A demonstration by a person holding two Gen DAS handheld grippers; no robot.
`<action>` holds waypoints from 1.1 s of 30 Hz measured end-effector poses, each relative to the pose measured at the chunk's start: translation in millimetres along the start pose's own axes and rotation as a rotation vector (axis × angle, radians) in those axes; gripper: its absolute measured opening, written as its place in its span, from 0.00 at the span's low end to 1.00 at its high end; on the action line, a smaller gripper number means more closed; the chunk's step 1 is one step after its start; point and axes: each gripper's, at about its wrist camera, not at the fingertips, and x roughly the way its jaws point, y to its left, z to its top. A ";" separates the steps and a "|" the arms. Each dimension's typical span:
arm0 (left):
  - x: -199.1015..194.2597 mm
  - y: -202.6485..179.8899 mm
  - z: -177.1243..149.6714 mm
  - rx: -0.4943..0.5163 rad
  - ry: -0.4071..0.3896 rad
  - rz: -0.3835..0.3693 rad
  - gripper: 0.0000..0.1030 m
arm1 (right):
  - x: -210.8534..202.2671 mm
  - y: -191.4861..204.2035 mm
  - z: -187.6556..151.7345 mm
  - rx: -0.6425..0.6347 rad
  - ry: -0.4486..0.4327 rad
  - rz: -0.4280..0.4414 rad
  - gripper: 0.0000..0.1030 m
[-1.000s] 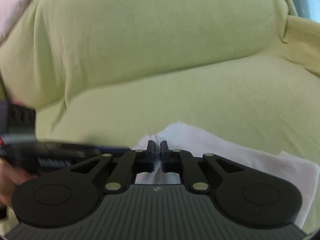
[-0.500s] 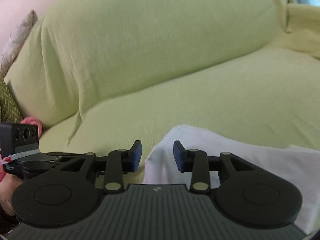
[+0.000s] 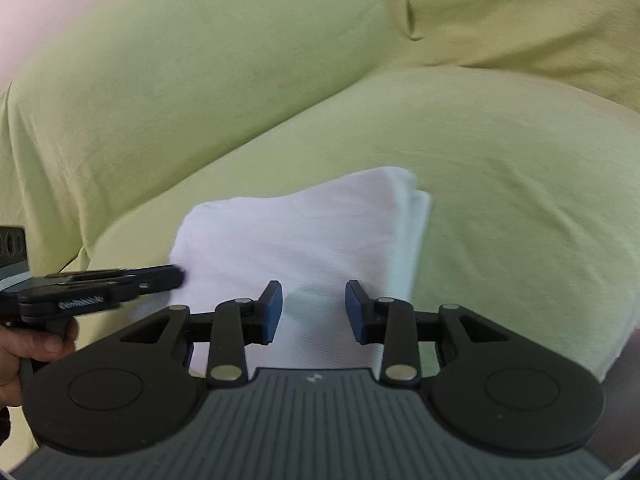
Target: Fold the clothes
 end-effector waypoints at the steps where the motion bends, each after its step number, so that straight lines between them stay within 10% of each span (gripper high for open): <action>1: -2.7 1.8 -0.6 -0.002 0.006 0.018 0.15 | -0.7 -1.3 -0.4 -0.013 0.008 -0.002 0.31; 10: -39.2 -39.5 3.3 0.146 -0.011 0.070 0.23 | -3.3 33.1 3.0 -0.170 0.139 -0.089 0.60; 15: -28.3 -72.3 -13.7 0.327 0.108 0.100 0.24 | -0.3 39.6 -2.4 -0.230 0.175 -0.100 0.64; 30: -49.8 -94.5 -29.1 0.569 0.145 0.163 0.38 | -8.1 36.3 -6.7 -0.304 0.185 -0.100 0.67; 33: -49.8 -96.4 -33.0 0.618 0.137 0.180 0.39 | -8.6 33.1 -10.1 -0.318 0.204 -0.129 0.82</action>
